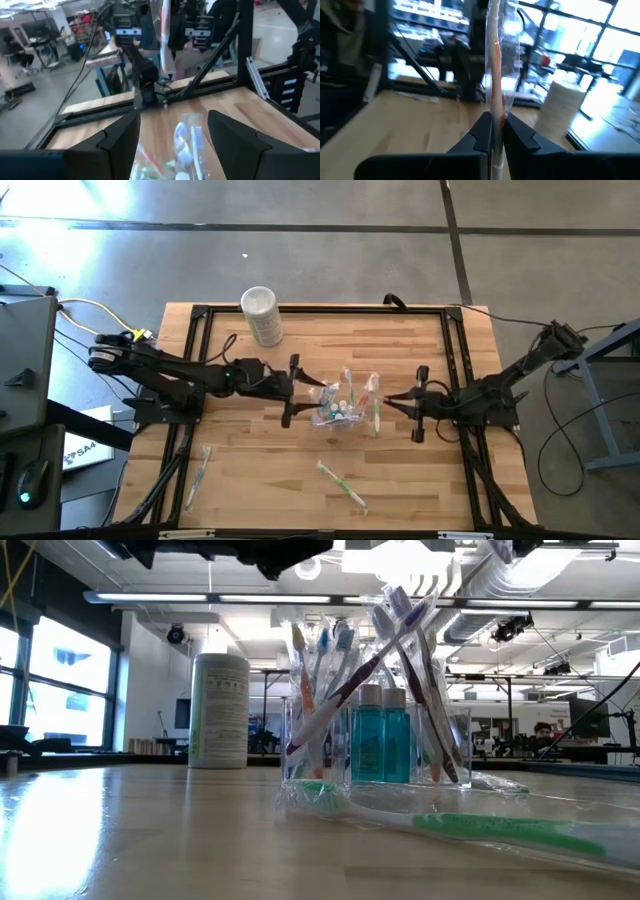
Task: Pick & Place toothbrushing station
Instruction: Put the orange toothbrush into the left section of the transparent organizer
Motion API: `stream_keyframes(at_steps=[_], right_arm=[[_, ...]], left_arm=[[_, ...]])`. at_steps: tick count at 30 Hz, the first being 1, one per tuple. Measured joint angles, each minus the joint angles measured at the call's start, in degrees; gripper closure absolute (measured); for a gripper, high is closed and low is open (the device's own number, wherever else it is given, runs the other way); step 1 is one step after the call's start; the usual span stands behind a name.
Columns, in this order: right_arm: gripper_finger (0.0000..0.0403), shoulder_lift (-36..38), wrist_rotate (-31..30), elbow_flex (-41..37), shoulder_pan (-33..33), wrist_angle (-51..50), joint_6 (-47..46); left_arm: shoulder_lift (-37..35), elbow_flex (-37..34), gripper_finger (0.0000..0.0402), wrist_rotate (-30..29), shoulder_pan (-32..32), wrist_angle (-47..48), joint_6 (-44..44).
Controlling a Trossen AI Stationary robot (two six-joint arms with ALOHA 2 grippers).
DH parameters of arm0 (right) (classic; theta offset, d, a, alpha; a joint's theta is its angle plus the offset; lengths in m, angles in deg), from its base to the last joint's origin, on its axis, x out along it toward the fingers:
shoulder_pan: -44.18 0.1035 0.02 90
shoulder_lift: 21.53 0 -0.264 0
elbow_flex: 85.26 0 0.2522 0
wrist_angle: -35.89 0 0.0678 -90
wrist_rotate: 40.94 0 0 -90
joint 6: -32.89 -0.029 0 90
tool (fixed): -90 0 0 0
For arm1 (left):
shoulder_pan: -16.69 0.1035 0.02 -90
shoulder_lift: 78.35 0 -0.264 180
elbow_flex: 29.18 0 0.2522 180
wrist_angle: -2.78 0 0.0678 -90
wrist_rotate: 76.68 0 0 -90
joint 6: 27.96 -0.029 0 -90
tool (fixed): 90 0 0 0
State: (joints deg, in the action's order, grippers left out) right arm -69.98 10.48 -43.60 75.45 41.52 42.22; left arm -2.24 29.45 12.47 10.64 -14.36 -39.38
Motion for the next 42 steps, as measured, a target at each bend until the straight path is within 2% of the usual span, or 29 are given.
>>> stream_keyframes(at_steps=[5, 11, 16, 23, 29, 38, 42], right_arm=[[0.0384, -1.8, 8.05, -1.59, -3.44, 6.3, 2.72], [0.0384, -6.97, 13.86, -1.62, -8.29, 10.86, 2.73], [0.0385, -11.03, 19.39, -1.64, -10.43, 16.09, 2.94], [0.0384, -12.87, 19.26, -1.62, -12.19, 17.24, 2.7], [0.0384, -12.9, 19.09, -1.62, -12.23, 16.44, 2.67], [0.0384, -12.9, 19.05, -1.62, -12.23, 14.92, 2.52], [0.0384, -12.9, 19.05, -1.62, -12.23, 14.73, 2.52]], left_arm=[[4.5, -0.02, 0.0174, 0.3, 0.0, -8.27, -3.04], [9.14, 0.38, 0.0174, 2.96, 0.02, -20.64, -4.86], [11.61, 3.97, 0.0174, 3.71, 0.0, -21.81, -4.77], [17.16, 10.7, 0.0174, 4.39, 0.02, -21.3, -4.65], [20.37, 15.5, 0.0174, 10.33, 0.0, -20.21, -4.72], [21.3, 19.77, 0.0175, 10.37, 0.0, -14.99, -4.79], [21.34, 19.78, 0.0197, 10.37, 0.0, -13.78, -4.81]])
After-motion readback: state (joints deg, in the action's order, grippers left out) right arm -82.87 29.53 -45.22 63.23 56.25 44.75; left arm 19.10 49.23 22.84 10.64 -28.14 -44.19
